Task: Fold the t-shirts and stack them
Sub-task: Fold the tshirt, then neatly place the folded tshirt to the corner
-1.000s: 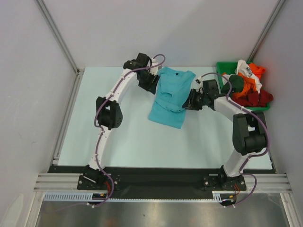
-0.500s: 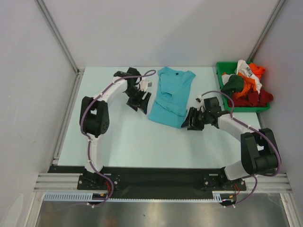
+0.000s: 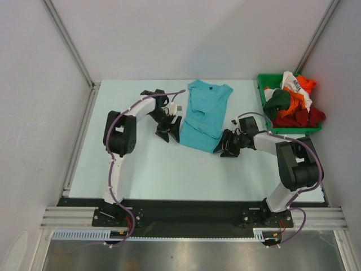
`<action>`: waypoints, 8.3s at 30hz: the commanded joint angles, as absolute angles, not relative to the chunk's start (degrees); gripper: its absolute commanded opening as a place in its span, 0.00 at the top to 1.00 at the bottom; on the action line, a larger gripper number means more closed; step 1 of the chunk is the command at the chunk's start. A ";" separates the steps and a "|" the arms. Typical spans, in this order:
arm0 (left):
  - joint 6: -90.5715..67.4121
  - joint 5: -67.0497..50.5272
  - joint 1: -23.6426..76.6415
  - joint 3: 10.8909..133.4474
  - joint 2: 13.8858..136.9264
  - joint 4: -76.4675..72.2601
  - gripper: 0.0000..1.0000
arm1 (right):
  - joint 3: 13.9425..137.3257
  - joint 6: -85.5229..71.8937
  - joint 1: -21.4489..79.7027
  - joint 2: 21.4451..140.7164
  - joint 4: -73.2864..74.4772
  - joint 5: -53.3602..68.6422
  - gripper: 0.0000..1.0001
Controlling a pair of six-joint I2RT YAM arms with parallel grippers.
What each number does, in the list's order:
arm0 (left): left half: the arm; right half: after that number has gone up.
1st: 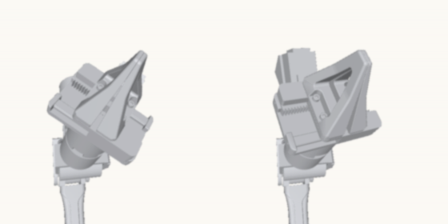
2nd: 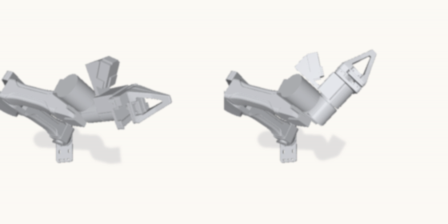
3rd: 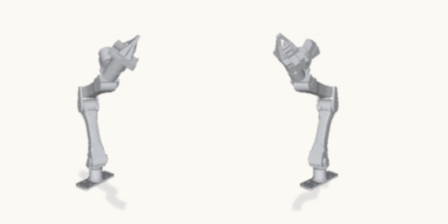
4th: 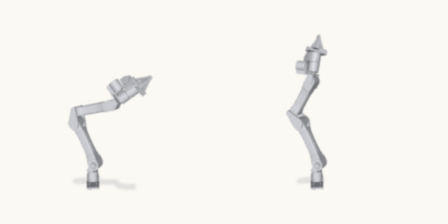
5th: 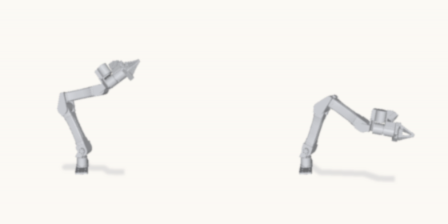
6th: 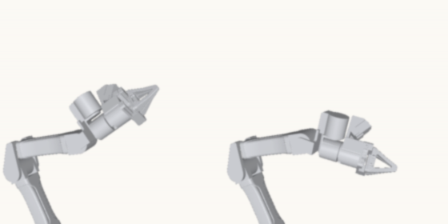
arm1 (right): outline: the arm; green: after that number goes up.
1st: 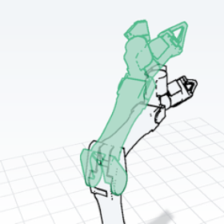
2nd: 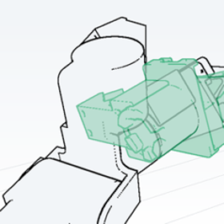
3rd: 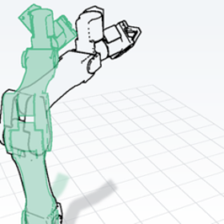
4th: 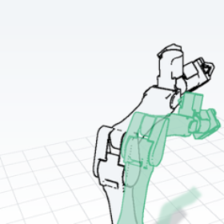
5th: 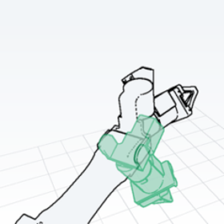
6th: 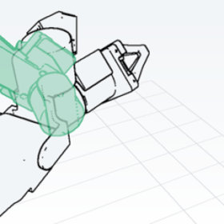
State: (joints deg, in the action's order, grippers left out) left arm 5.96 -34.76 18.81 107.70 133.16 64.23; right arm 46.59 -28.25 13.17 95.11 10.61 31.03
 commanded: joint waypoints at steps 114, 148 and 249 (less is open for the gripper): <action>11.34 -31.99 22.94 122.40 125.93 65.65 1.00 | 69.84 -10.02 7.39 89.63 27.51 30.67 1.00; -9.49 -40.78 14.15 129.02 143.26 42.28 0.12 | 100.81 -8.52 6.24 124.79 24.87 31.38 0.47; 29.44 24.08 -15.73 148.01 155.48 30.41 1.00 | 84.37 3.07 11.51 100.37 26.72 19.78 0.42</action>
State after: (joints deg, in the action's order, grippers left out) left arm 27.53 22.57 -15.97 144.73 154.65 34.13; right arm 83.37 2.20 10.44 102.41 28.01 21.19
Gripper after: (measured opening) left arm 0.036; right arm 0.582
